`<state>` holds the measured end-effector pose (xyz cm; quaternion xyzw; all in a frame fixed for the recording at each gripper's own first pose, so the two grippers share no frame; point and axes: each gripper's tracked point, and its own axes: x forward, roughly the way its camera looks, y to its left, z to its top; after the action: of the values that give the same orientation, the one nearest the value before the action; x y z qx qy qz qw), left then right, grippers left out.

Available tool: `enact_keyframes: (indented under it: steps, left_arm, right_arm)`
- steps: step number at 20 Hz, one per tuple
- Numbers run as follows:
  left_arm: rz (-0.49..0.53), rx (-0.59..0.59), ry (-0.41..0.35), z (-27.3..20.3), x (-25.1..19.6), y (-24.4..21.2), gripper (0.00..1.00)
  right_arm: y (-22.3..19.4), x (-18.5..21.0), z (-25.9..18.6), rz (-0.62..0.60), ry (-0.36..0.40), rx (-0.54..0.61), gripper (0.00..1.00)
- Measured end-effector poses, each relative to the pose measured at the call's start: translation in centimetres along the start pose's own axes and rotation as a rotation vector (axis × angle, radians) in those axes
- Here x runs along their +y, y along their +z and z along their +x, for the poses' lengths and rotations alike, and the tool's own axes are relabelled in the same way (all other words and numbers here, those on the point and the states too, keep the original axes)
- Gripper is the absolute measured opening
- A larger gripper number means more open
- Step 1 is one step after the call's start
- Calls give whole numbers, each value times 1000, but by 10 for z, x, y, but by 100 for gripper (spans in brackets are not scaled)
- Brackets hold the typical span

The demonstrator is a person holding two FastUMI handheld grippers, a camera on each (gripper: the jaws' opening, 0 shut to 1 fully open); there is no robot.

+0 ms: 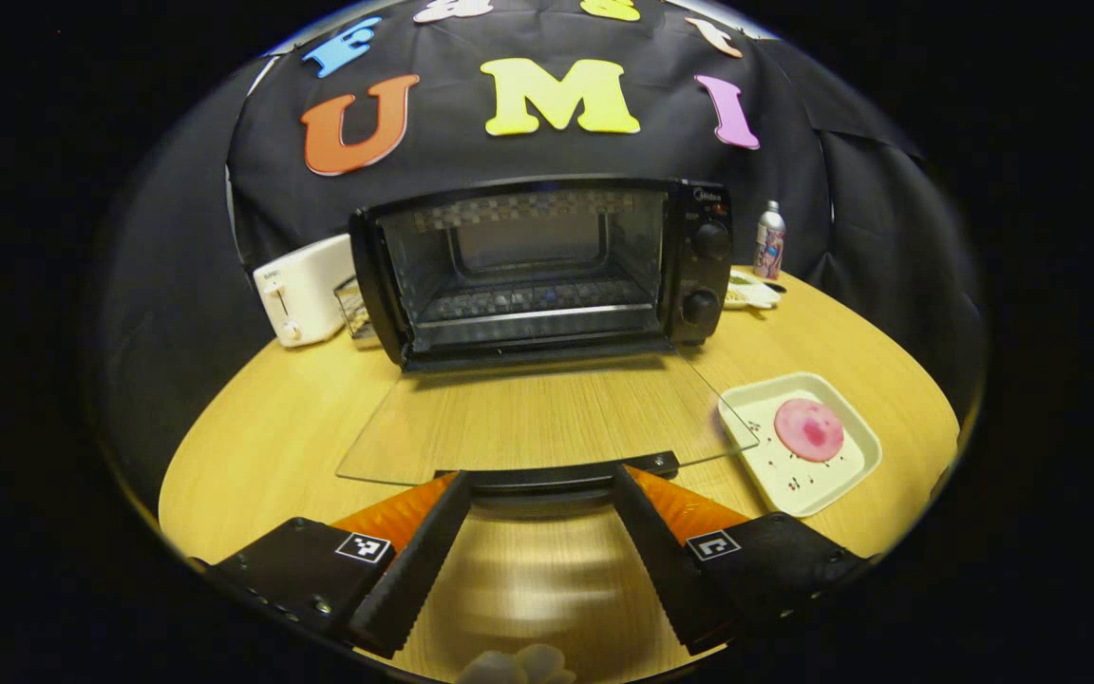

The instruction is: Open the electric oven with the left hand, put the food in, and close the electric oven.

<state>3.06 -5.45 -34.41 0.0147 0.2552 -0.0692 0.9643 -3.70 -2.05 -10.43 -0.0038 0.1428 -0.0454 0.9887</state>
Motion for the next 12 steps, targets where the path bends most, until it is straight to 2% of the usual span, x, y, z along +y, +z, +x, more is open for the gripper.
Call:
enact_keyframes:
  steps: [2,3,5,12]
  left_arm:
    - [-6,-25,12,-11,6,12,100]
    - [-4,-39,21,-18,10,18,97]
    - [-18,-77,48,-36,24,35,97]
    - [-29,-230,113,-127,53,109,97]
  right_arm:
    - [-13,-2,8,-2,9,24,100]
    - [-21,0,13,0,26,42,100]
    - [-40,5,24,8,60,80,100]
    - [-122,18,81,4,152,256,97]
